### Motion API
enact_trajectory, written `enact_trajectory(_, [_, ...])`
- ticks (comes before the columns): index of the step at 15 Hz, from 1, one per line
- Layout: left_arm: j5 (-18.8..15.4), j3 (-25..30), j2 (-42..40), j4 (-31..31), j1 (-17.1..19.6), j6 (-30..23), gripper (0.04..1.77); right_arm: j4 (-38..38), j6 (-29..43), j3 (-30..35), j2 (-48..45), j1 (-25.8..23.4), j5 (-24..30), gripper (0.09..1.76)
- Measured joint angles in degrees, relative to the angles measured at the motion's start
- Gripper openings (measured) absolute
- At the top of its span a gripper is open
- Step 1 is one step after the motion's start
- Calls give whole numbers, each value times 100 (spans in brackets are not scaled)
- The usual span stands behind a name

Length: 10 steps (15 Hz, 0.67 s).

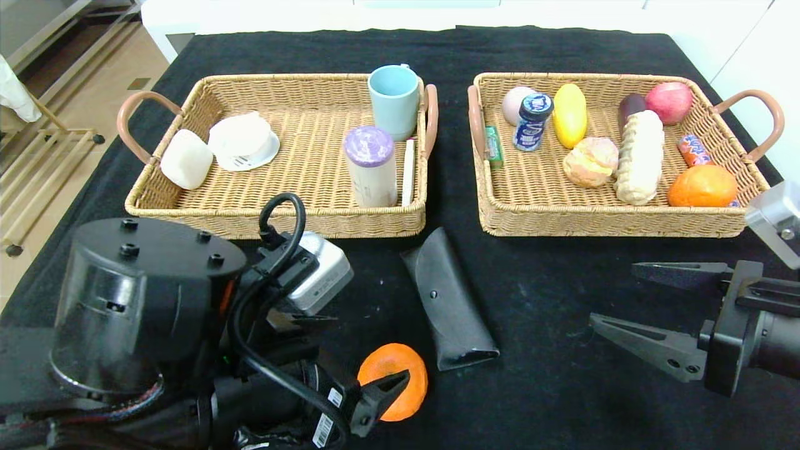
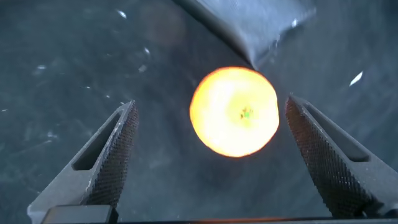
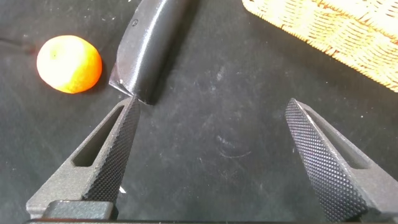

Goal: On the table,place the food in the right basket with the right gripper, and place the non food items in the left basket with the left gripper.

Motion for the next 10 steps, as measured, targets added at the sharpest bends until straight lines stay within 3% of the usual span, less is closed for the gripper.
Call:
enact_trajectory(6, [34,40,295,-10,-204,254,171,-10,4,-13,0,0,0,171])
enact_trajectory(10, [243,-6,544,-79,-218,421,171,-7,0,-9,-6,0,0,171])
